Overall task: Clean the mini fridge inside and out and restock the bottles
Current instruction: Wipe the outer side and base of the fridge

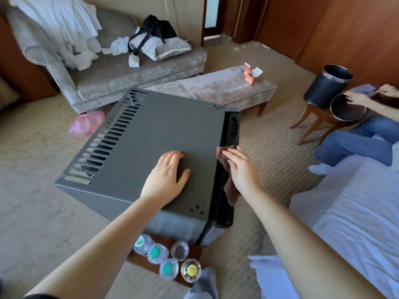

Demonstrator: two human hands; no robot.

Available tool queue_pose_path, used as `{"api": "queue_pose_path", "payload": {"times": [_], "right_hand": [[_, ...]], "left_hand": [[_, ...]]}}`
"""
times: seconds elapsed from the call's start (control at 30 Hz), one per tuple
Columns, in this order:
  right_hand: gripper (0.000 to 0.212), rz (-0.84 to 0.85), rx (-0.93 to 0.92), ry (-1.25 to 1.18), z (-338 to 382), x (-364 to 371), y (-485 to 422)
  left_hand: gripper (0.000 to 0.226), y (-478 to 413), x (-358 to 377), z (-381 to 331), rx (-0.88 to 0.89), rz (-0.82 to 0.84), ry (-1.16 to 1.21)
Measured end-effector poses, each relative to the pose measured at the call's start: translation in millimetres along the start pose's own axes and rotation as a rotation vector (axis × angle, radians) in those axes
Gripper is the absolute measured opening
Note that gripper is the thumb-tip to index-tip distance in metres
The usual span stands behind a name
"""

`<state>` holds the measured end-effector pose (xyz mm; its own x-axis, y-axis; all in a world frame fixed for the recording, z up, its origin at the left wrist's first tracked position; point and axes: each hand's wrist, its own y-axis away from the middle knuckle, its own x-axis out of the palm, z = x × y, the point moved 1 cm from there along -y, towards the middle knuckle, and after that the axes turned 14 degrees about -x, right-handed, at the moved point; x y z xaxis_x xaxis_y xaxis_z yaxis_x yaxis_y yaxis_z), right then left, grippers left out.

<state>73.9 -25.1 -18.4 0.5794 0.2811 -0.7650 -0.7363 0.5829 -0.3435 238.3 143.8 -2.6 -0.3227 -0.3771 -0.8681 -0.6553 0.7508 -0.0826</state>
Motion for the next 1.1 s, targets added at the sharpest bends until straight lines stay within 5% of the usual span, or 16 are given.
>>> {"api": "queue_pose_path", "payload": {"times": [0.53,0.73,0.93,1.1], "right_hand": [[0.029,-0.133,-0.083,-0.114,-80.2,-3.3,-80.1],[0.032,-0.140,-0.385,-0.189,-114.4,-1.9,-86.8],[0.026,-0.019,-0.808,-0.168,-156.5,-3.3,-121.4],[0.024,0.010,-0.949,-0.080,-183.5,-7.3,-162.0]], "left_hand": [[0.033,4.4,-2.8,-7.1,-0.050,-0.084,-0.056],[0.024,24.7,17.9,-57.3,-0.387,-0.462,0.067],[0.018,30.4,69.9,-135.6,-0.506,-0.563,-0.035],[0.022,38.2,106.0,-172.9,-0.653,-0.683,-0.248]]}}
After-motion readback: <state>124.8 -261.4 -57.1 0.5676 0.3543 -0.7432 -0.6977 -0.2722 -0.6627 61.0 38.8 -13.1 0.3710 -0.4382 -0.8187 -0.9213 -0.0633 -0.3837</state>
